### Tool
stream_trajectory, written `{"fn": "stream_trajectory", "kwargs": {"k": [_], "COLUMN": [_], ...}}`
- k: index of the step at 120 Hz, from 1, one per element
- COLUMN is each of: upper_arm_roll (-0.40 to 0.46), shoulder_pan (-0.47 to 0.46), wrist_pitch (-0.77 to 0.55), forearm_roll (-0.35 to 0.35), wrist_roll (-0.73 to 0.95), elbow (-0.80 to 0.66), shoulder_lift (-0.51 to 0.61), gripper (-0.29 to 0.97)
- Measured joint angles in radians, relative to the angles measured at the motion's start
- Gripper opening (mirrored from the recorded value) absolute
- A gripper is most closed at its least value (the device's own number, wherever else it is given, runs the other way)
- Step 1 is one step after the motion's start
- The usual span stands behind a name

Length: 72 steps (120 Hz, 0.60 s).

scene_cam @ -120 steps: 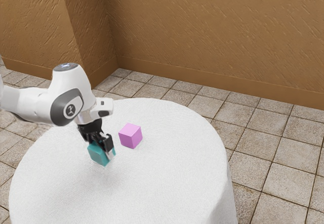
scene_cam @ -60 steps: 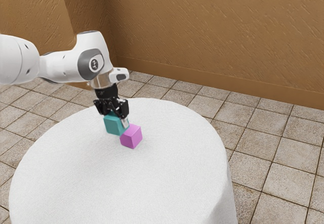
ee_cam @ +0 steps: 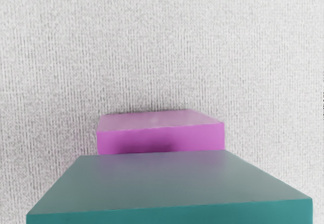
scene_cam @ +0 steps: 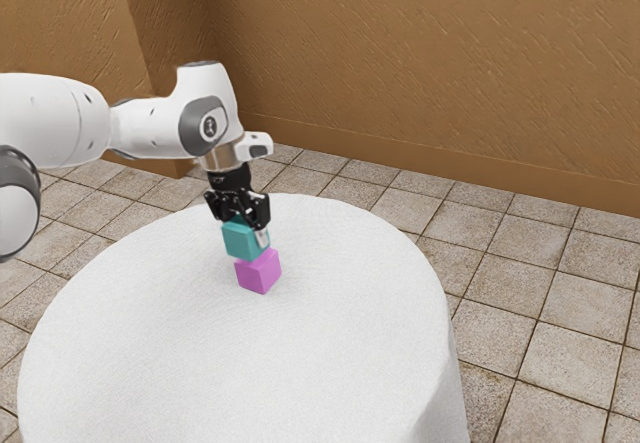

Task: Pick up the blue block with one arm, and put the blue block on the pink block with one arm

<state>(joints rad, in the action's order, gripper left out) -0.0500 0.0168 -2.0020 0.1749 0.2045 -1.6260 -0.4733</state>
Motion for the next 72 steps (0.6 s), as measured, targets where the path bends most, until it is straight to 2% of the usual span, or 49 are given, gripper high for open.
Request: {"fn": "stream_trajectory", "kwargs": {"k": [72], "upper_arm_roll": [0.013], "shoulder_pan": [-0.001], "wrist_pitch": [-0.011], "forearm_roll": [0.017], "wrist_roll": [0.098], "elbow": [-0.030], "shoulder_lift": [0.007], "gripper": [0.31]}}
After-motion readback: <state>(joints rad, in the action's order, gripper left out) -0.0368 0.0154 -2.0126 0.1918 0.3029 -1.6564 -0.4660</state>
